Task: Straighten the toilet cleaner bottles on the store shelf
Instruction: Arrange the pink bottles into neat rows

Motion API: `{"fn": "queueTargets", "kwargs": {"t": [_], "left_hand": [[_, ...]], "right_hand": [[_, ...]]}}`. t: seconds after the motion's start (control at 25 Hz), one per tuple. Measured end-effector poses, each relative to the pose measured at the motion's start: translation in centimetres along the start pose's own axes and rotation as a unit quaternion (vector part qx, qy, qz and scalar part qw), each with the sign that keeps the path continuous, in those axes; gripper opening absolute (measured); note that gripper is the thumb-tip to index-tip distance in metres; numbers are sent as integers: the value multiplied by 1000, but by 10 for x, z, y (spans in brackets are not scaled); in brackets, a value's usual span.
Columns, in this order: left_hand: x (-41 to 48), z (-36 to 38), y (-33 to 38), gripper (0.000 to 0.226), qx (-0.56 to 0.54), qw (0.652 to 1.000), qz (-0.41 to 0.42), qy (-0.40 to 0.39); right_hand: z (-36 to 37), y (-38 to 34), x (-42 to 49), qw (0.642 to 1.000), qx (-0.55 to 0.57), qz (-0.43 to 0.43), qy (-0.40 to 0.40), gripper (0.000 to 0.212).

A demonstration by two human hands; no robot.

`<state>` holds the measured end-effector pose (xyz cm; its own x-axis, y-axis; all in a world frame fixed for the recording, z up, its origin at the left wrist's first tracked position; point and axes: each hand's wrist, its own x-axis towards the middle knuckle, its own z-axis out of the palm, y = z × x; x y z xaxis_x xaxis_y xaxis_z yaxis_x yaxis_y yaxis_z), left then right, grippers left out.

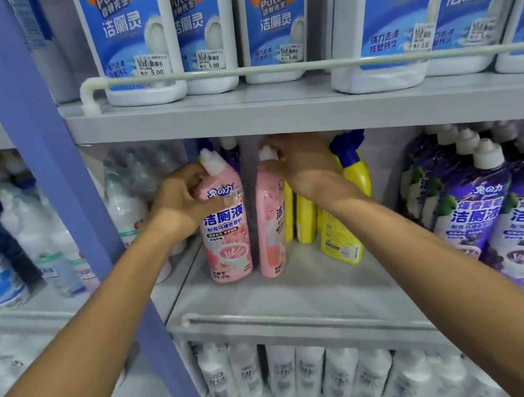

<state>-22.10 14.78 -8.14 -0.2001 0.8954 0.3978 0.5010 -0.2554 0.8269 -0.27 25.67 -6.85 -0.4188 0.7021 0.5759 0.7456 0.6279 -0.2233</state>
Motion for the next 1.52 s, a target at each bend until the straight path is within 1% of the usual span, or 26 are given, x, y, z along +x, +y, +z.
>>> {"fn": "queueTargets", "kwargs": {"t": [0.08,0.12,0.16,0.2,0.24,0.28,0.32,0.4,0.48,0.6,0.68,0.8,0.88,0.96,1.08,1.16,1.24,1.32,1.44,1.52], "left_hand": [[-16,7,3,44,-26,1000,-1,-16],[-24,10,3,46,-43,999,-4,-15],[-30,11,2,50,-57,998,-11,-16],[-37,12,0,54,-68,997,-19,-23],[-42,13,-1,58,-71,996,-24,-39],[-47,15,-4,61,-72,996,-30,-52],[-51,17,-6,63,-70,995,-32,-56],[-58,20,-4,61,-69,996,-29,-42],[-63,27,5,58,-70,997,-20,-38],[-70,49,28,55,-82,995,2,-63],[-73,75,47,53,-94,991,17,-88],[-80,125,75,53,-102,986,28,-127],[-88,165,89,53,-118,982,21,-144],[-95,202,101,53,-116,983,21,-142],[-101,252,124,49,-116,981,27,-151],[-105,281,137,48,-113,981,34,-154],[-111,311,152,50,-111,980,45,-160],[-118,343,165,54,-114,979,45,-164],[-125,394,188,64,-110,978,56,-170],[-127,424,204,61,-97,976,69,-185]], "right_hand": [[-22,-20,-13,996,23,-28,77,30],[-24,-20,-24,995,65,1,80,36],[-29,-24,-36,985,150,42,72,44],[-26,-23,-49,964,243,102,45,52],[-20,-18,-63,935,324,147,11,58],[-17,-19,-78,909,380,170,-17,59],[-10,-19,-90,891,414,183,-28,57],[-3,-22,-104,874,443,200,-3,54],[-12,-23,-115,875,431,219,38,57],[-40,-8,-138,890,391,223,71,67],[-68,15,-158,899,371,216,82,71],[-102,56,-188,900,355,234,98,74],[-123,86,-211,905,329,246,105,72],[-138,115,-232,911,296,261,119,69],[-168,152,-258,909,280,281,128,65],[-185,174,-273,908,280,280,137,68],[-205,197,-290,912,269,278,138,68],[-224,220,-308,915,253,279,142,61],[-254,257,-334,915,229,288,166,53],[-274,277,-349,914,219,293,174,50]]}}
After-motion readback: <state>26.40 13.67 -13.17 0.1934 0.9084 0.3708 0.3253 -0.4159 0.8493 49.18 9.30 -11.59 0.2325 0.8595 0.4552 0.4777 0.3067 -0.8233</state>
